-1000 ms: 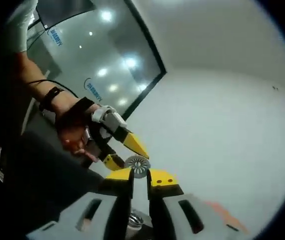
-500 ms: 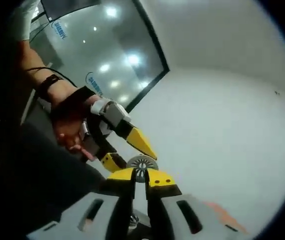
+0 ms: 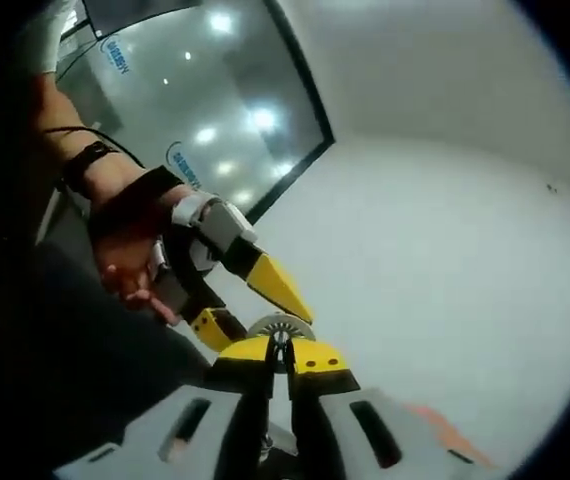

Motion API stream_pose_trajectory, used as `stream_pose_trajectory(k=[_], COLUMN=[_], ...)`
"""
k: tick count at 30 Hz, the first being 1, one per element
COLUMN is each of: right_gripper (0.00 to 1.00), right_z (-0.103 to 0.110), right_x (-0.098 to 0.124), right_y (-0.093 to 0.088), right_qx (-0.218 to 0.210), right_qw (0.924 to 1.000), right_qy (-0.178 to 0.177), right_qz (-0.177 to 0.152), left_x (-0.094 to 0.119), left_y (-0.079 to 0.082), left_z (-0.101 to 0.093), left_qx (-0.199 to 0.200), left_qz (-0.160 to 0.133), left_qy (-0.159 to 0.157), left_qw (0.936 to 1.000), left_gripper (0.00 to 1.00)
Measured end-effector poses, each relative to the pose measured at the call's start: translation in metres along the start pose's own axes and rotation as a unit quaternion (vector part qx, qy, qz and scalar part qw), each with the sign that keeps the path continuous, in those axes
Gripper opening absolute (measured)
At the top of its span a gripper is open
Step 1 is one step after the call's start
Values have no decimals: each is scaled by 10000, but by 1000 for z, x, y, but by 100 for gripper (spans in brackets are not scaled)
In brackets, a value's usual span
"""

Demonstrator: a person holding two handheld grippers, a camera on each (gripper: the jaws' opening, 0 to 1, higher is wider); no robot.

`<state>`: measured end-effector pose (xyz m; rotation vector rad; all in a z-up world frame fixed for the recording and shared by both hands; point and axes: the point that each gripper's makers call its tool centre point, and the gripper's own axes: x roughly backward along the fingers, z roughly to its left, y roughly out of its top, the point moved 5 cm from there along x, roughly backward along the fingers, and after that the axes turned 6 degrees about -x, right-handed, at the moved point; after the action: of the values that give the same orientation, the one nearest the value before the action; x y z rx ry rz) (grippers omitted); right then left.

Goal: Assemble the cup parts correctly, then place the assembled cup into the box.

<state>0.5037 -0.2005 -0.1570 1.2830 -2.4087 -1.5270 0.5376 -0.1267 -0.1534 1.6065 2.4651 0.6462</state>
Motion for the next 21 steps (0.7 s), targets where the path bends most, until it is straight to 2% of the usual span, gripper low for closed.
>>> stream_pose_trajectory(k=[6, 16, 21], right_gripper=[2, 1, 1], right_z=[-3, -3, -5], right_x=[-1, -3, -4], right_y=[0, -1, -1], right_qx=[18, -14, -107], right_qw=[10000, 10000, 9997], right_qy=[-37, -1, 100], right_qz=[-8, 69, 204], left_x=[-1, -2, -1], left_y=[-1, 6, 6], left_z=[-2, 1, -2], left_qx=[3, 36, -209], left_qz=[30, -12, -70], left_qy=[-31, -53, -64], left_qw=[10000, 10000, 9997], left_gripper=[20, 20, 22])
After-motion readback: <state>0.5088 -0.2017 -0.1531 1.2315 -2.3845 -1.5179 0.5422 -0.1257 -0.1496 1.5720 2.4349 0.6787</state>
